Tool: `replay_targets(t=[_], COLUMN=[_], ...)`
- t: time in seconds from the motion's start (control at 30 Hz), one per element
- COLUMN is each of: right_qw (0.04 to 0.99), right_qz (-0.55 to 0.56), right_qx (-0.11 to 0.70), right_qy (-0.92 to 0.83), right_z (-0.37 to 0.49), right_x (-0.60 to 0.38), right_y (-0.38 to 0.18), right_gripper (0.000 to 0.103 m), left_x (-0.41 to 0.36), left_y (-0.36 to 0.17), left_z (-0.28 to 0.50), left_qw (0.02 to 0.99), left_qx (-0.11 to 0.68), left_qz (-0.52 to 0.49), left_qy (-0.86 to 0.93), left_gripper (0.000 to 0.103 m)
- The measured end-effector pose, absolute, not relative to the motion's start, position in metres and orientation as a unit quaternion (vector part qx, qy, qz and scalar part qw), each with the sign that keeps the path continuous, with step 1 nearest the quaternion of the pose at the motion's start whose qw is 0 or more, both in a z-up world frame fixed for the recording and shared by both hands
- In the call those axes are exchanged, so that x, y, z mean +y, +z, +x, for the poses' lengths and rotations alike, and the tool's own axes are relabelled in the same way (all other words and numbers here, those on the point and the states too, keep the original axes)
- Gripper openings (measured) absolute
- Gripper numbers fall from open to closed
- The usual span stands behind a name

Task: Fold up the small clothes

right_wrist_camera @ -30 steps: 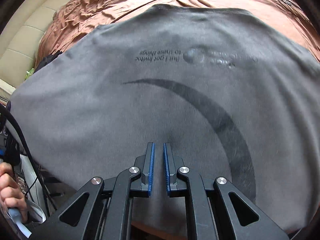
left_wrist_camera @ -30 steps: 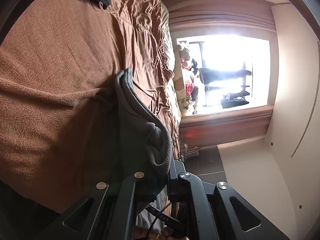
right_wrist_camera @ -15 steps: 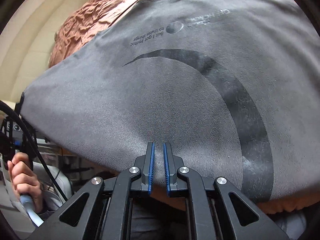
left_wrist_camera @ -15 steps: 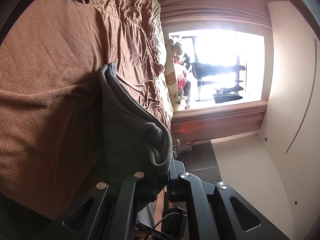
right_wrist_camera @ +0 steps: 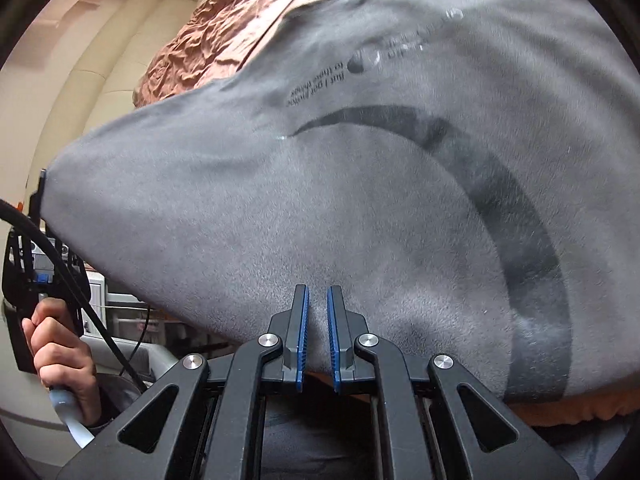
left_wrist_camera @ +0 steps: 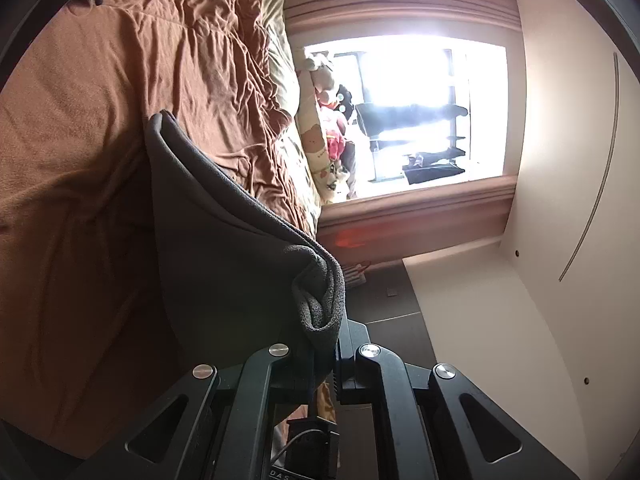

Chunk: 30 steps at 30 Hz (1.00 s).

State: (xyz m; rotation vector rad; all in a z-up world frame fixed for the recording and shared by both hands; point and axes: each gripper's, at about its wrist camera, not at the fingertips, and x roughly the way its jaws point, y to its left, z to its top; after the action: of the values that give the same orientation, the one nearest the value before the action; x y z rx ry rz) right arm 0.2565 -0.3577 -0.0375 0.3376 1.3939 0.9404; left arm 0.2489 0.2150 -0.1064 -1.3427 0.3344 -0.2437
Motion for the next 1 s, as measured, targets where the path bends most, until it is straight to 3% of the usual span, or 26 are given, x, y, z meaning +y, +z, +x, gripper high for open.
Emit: replay_targets(t=[0.3, 0.67, 0.73, 0.77, 0.8, 0.87, 1.0], right_qw=[0.635, 0.730, 0.744, 0.751, 0.758, 0.776, 0.793], right_qz=[0.169, 0.178, 0.176, 0.177, 0.176, 0.177, 0.178], right_qx=[0.621, 0.537, 0.523, 0.514, 0.504, 0.481, 0.453], right_qy=[0.426, 0.382, 0.377, 0.376, 0.373, 0.368, 0.368], right_z=[0.270, 0.274, 0.272, 0.270, 0.267, 0.259, 0.243], right_x=[-0.372, -0.456, -0.468, -0.475, -0.481, -0.496, -0.524], right_y=[-0.053, 0.001, 0.010, 0.014, 0.019, 0.029, 0.043], right_gripper=[0.006, 0.007, 0.014, 0.027, 0.049, 0.071, 0.072], left_x=[0.190, 0.134, 0.122, 0.116, 0.110, 0.097, 0.068], left_y=[-0.092, -0.068, -0.064, -0.063, -0.062, -0.061, -0.060], left_z=[0.280, 0.316, 0.323, 0.326, 0.329, 0.334, 0.346], left_qw=[0.762, 0.770, 0.770, 0.770, 0.771, 0.771, 0.770], left_qx=[0.174, 0.217, 0.227, 0.232, 0.239, 0.251, 0.279], left_qz=[-0.606, -0.567, -0.559, -0.556, -0.551, -0.543, -0.526], left_qy=[-0.147, -0.196, -0.205, -0.209, -0.213, -0.218, -0.229], left_gripper=[0.006, 0.006, 0.006, 0.006, 0.006, 0.006, 0.006])
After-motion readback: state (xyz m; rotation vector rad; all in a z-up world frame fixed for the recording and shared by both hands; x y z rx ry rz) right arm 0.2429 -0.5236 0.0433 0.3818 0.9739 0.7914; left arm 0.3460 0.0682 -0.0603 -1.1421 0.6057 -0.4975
